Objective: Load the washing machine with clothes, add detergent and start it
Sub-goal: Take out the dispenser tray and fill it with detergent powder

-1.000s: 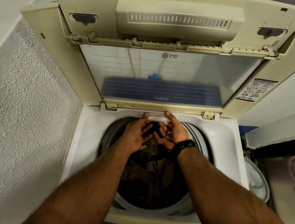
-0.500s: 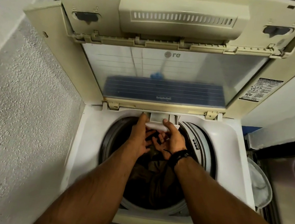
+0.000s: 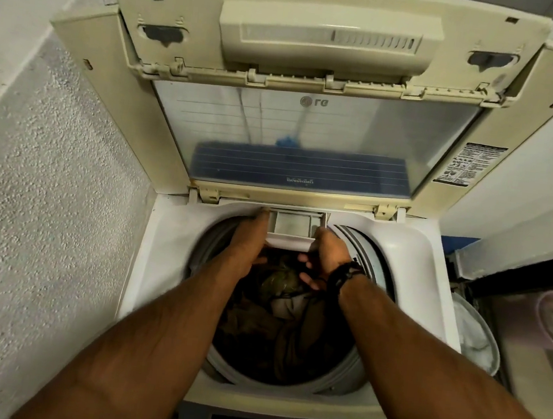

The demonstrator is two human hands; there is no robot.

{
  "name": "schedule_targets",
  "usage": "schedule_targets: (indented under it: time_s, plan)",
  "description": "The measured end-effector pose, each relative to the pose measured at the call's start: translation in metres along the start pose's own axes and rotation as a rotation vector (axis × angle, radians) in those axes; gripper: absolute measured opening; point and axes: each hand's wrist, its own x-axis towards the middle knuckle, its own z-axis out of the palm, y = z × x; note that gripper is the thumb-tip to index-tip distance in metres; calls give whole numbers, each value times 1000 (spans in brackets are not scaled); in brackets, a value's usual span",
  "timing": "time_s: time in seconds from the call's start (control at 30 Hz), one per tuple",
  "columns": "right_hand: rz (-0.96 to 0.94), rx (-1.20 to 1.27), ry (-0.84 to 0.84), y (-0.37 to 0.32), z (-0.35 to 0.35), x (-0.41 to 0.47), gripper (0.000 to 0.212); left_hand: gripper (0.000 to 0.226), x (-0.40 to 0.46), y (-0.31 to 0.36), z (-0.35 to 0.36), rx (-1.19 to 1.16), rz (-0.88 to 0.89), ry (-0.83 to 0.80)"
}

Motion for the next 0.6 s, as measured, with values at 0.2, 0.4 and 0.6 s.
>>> schedule_targets:
  time_s: [0.2,0.4,0.6]
  plan:
    - [-214,-258,117,-18,-3,8,27,64,1,-3,1,512,272,124]
    - [-160,-273,101,-33,-4,7,36,53,-5,8,-7,327,74,-17]
    - [-187,-492,53,-38,-1,16,34,55,-10,16,-1,337,36,25]
